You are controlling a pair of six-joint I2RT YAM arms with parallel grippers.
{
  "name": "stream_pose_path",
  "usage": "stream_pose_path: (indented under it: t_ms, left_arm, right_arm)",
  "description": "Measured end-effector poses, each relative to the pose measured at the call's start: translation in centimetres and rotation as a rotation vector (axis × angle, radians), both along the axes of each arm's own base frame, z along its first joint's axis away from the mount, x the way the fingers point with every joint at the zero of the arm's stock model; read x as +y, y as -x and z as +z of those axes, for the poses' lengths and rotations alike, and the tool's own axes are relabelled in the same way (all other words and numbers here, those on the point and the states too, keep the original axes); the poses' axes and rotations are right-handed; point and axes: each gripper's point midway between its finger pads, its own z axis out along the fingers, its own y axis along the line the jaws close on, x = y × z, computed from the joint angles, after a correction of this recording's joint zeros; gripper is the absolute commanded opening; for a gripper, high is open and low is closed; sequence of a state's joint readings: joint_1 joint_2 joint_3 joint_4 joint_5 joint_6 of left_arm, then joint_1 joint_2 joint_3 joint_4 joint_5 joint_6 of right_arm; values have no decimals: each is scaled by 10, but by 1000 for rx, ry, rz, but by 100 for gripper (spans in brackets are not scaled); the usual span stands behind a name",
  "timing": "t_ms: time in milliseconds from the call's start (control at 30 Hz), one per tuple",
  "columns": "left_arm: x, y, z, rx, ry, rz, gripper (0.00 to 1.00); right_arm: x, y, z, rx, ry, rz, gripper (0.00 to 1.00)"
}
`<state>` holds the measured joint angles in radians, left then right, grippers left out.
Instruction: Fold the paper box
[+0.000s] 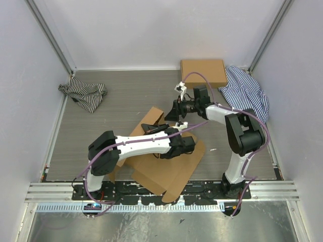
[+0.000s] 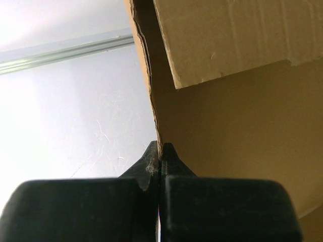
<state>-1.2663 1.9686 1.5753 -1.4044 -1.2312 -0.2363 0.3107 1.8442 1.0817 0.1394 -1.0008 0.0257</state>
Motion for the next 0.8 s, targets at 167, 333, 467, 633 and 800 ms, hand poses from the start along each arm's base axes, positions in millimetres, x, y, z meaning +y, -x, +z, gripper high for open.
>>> stream_pose_path:
  t_ms: [167,333,467,633,800]
  left_arm:
    - [0,0,0,3,2,2,0]
    - [1,1,0,3,2,4,0]
    - [1,1,0,2,3,4,0]
    - [0,2,0,2,3,1,0]
    - [1,2,0,6,2,2,0]
  right_arm:
    - [-5,12,-14,1,24,-5,74]
    - [-8,24,-30,16,42,-6,74]
    - [-8,31,-29,-10,43,-6,74]
    - [4,23,-14,-84,28,15,74]
    - [26,21,0,-157,21,49,70]
